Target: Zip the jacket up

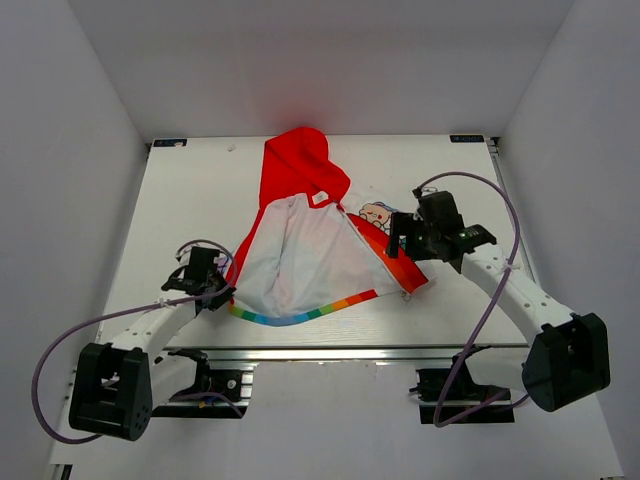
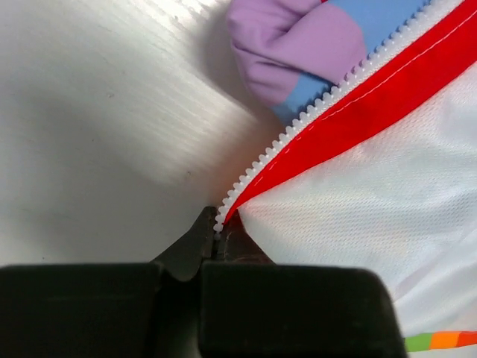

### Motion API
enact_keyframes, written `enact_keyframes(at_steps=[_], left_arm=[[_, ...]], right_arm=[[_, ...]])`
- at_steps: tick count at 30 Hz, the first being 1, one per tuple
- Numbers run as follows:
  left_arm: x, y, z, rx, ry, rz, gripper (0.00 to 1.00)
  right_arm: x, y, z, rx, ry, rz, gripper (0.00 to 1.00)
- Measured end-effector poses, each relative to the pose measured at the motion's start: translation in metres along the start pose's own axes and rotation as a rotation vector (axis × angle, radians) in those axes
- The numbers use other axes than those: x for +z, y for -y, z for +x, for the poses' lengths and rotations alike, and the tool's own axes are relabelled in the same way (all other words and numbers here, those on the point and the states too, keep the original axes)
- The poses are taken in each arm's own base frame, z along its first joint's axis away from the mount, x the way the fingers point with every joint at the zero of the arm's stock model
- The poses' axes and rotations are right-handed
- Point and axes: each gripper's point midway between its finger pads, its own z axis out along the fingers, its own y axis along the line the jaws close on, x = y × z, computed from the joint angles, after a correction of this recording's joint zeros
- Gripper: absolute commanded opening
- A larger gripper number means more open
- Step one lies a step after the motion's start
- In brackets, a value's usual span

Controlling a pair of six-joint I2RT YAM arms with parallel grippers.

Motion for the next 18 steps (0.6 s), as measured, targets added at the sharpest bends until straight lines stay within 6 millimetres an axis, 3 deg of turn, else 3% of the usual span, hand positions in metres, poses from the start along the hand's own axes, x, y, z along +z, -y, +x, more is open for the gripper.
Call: enact_keyframes(at_steps=[5,8,11,13,16,18], left_arm=[[-0.01,0.0,-0.003,0.012,0.01,0.008,0.0],[-0.032,0.016,-0.023,0.026,0.044,0.046,0.0],[-0.063,0.052,-0.052,0.06,0.109,0.129,0.0],[-0.084,0.082,-0.061,0.119,0.145,0.183,0.0],[-0.112,0.139,-0.039,0.281,0.114,0.272,0.0],[-0.117,0.173,-0.008,0.399,0.052,0.307,0.0]], right_arm=[[-0.007,0.004,0.001,0.005,0.018,0.015,0.89],[-0.014,0.007,-0.001,0.013,0.045,0.029,0.89],[-0.023,0.013,-0.001,0.041,0.078,0.057,0.89],[-0.025,0.019,0.004,0.067,0.087,0.08,0.89],[-0.025,0.031,0.013,0.12,0.08,0.121,0.89],[-0.025,0.039,0.019,0.154,0.066,0.145,0.89]])
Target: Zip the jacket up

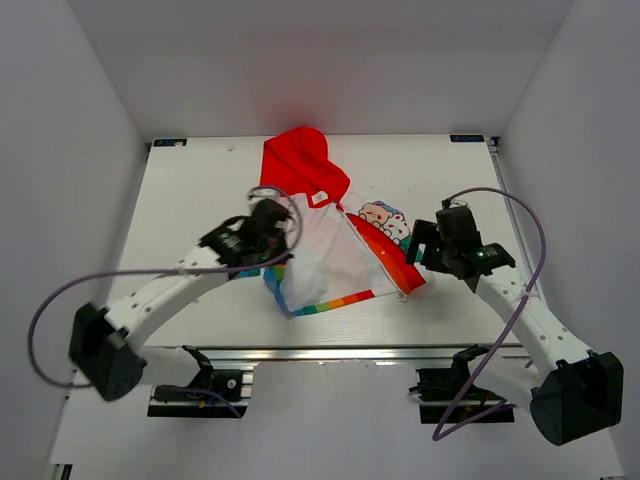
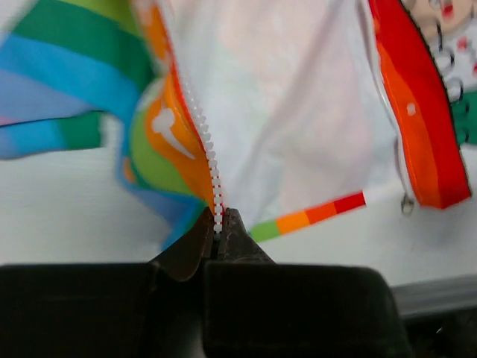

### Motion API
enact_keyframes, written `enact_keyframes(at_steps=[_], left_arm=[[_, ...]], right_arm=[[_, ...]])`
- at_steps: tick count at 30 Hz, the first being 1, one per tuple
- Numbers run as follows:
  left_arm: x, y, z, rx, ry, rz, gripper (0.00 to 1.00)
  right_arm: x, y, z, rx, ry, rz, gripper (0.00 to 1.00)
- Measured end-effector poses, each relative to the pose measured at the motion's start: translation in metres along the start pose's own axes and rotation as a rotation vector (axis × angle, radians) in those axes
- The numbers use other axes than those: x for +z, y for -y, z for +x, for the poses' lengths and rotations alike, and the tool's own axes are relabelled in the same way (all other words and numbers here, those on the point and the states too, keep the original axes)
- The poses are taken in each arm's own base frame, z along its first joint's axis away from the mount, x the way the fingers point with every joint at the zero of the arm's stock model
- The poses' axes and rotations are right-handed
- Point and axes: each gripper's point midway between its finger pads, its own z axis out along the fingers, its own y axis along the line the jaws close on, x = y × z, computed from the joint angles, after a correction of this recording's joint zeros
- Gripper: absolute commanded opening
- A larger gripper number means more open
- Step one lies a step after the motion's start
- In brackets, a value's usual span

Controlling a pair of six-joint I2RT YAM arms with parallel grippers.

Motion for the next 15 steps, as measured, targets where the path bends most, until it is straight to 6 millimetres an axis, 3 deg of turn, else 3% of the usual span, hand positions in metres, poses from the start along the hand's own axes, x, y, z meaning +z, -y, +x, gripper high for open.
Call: enact_keyframes(at_steps=[2,6,8,10,11,12,13,15], left_arm=[[0.016,0.035,0.028,0.121,-0.078,0.0,0.0],[0.048,0.107,0.109,0.406,-0.245,-0.016,0.0],[0.06,0.134,0.146,0.517,-0.297,-0.009,0.0],[0.068,0.156,0.185,0.622,-0.35,0.016,0.17],[0.068,0.163,0.202,0.661,-0.382,0.041,0.36],[0.067,0.166,0.215,0.69,-0.409,0.061,0.92],[0.063,0.166,0.224,0.709,-0.436,0.075,0.98],[0.057,0.166,0.23,0.722,-0.462,0.094,0.98]], right_arm=[[-0.001,0.006,0.003,0.028,-0.009,0.018,0.89],[-0.008,0.015,0.003,0.078,0.014,0.03,0.89],[-0.014,0.021,0.003,0.103,0.043,0.031,0.89],[-0.02,0.027,0.005,0.122,0.072,0.028,0.89],[-0.023,0.029,0.006,0.13,0.082,0.028,0.89],[-0.025,0.03,0.006,0.135,0.091,0.029,0.89],[-0.026,0.033,0.007,0.14,0.098,0.031,0.89],[-0.027,0.035,0.009,0.144,0.094,0.037,0.89]])
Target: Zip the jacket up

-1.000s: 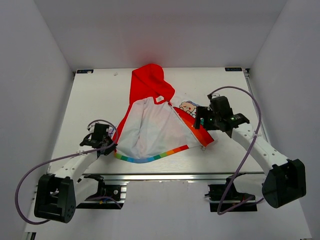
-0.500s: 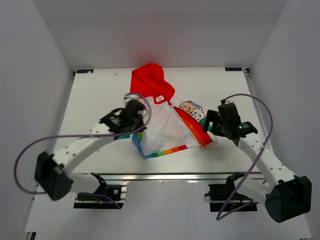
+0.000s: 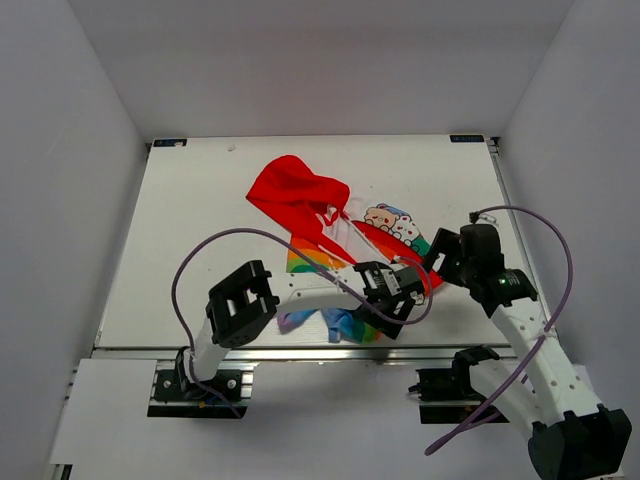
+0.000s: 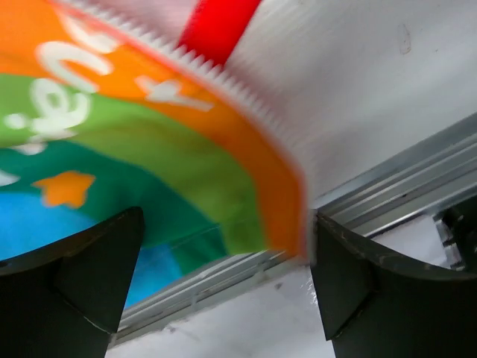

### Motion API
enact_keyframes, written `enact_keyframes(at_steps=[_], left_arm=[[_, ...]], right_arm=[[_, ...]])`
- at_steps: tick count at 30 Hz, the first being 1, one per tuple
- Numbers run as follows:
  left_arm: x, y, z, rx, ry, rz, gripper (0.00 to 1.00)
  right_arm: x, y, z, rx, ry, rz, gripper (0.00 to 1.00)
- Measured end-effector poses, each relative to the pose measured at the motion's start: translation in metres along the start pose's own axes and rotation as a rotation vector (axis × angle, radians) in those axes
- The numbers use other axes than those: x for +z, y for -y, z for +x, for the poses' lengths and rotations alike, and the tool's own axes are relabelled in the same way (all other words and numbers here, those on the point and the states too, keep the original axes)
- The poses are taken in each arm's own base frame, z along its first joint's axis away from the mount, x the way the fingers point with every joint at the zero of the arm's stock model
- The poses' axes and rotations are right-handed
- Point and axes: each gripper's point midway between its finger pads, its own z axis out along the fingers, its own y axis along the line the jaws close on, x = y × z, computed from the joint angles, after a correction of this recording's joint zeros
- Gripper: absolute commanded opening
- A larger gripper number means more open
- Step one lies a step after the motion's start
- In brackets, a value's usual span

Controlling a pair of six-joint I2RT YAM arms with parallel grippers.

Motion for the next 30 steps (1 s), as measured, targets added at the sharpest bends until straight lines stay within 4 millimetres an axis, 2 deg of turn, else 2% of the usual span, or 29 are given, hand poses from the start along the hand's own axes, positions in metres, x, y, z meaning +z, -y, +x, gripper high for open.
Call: enact_keyframes(at_steps=[4,9,12,15,16,18,20,23,24,26,27,28,30], left_arm=[[-0.02,-0.014,-0.003,-0.026,0.029,0.006,0.98],[-0.069,-0.056,-0.018,-0.163,0.138,0.023,0.98],[-0.093,-0.11,-0.022,-0.342,0.215,0.022,0.98],[-0.098,-0.169,-0.017,-0.528,0.276,-0.003,0.98],[-0.095,-0.183,-0.012,-0.573,0.285,-0.006,0.98],[-0.086,-0.191,-0.003,-0.609,0.29,0.018,0.98],[-0.075,-0.182,0.001,-0.603,0.267,0.073,0.97],[-0.056,-0.166,-0.001,-0.586,0.225,0.148,0.85],[-0.049,-0.163,-0.002,-0.583,0.211,0.163,0.73],[-0.028,-0.16,-0.002,-0.585,0.168,0.175,0.55],[-0.017,-0.162,0.002,-0.592,0.136,0.17,0.46],[-0.006,-0.166,0.007,-0.605,0.103,0.159,0.33],[0.011,-0.174,0.016,-0.643,0.031,0.17,0.3]], right_arm=[[-0.001,-0.005,0.002,-0.02,-0.015,-0.032,0.89],[-0.005,-0.026,0.006,-0.09,-0.042,-0.168,0.89],[-0.008,-0.038,0.011,-0.132,-0.056,-0.237,0.89],[-0.011,-0.054,0.023,-0.195,-0.096,-0.297,0.89],[-0.011,-0.059,0.029,-0.22,-0.113,-0.315,0.89],[-0.012,-0.075,0.044,-0.278,-0.155,-0.361,0.89],[-0.011,-0.085,0.055,-0.322,-0.184,-0.386,0.89],[-0.006,-0.101,0.085,-0.402,-0.266,-0.411,0.89],[-0.004,-0.103,0.094,-0.421,-0.288,-0.412,0.89],[0.002,-0.103,0.108,-0.446,-0.32,-0.391,0.89],[0.006,-0.101,0.112,-0.452,-0.33,-0.373,0.89],[0.009,-0.099,0.117,-0.46,-0.337,-0.352,0.89],[0.014,-0.094,0.123,-0.475,-0.349,-0.321,0.89]])
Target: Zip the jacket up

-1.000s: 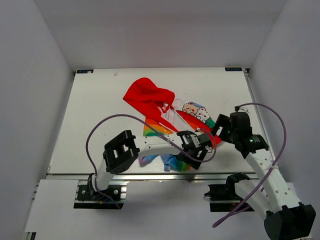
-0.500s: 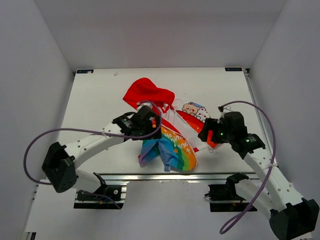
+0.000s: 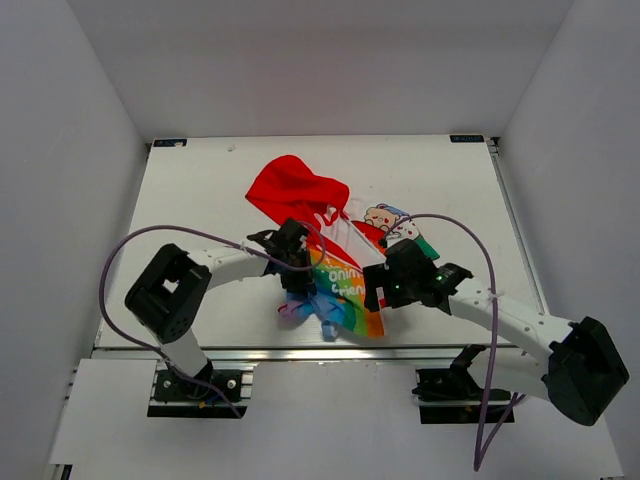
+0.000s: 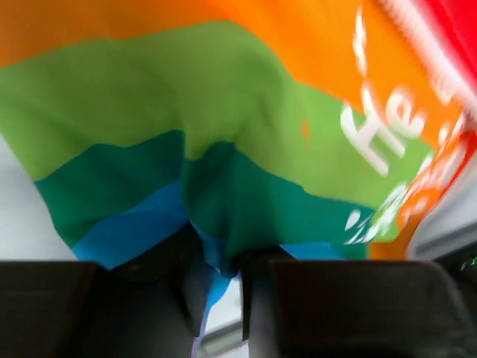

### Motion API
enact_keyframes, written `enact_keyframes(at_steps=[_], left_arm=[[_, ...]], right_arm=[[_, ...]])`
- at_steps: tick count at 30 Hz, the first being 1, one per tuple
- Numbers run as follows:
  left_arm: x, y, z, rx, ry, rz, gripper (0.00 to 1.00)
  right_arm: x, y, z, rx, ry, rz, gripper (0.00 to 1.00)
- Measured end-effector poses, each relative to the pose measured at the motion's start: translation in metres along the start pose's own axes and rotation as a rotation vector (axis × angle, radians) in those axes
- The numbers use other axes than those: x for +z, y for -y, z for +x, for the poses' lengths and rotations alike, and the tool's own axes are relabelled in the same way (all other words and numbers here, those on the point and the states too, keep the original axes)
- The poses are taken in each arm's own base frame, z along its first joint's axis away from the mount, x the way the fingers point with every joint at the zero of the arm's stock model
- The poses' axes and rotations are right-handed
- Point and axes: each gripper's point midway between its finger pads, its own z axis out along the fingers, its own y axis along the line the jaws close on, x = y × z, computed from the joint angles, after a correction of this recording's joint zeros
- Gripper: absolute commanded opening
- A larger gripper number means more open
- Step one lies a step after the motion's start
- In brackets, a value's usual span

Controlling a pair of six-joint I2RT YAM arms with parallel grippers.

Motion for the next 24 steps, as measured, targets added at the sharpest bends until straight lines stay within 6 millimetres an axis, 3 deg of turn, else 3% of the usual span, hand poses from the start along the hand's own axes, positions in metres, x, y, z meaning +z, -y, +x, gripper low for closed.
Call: enact_keyframes(at_steps=[10,16,20,21,24], left_arm=[[0.008,-0.024,-0.084,-0.09,0.083,-0.014,0.35],[0.01,-0.049,-0.15,-0.085,0.164,-0.023,0.42],[0.0,-0.071,-0.18,-0.071,0.226,-0.019,0.63],[-0.004,-0.076,-0.183,-0.064,0.238,-0.034,0.78],[-0.021,-0.081,-0.186,-0.034,0.27,-0.08,0.98]], right_arm=[[0.036,-0.002,0.038,-0.086,-0.098,0.073,0.89],[0.052,-0.005,0.01,-0.112,-0.034,0.162,0.89],[0.05,-0.007,-0.018,-0.116,0.027,0.206,0.89],[0.048,-0.009,-0.024,-0.117,0.045,0.207,0.89],[0.035,-0.015,-0.039,-0.12,0.106,0.183,0.89]])
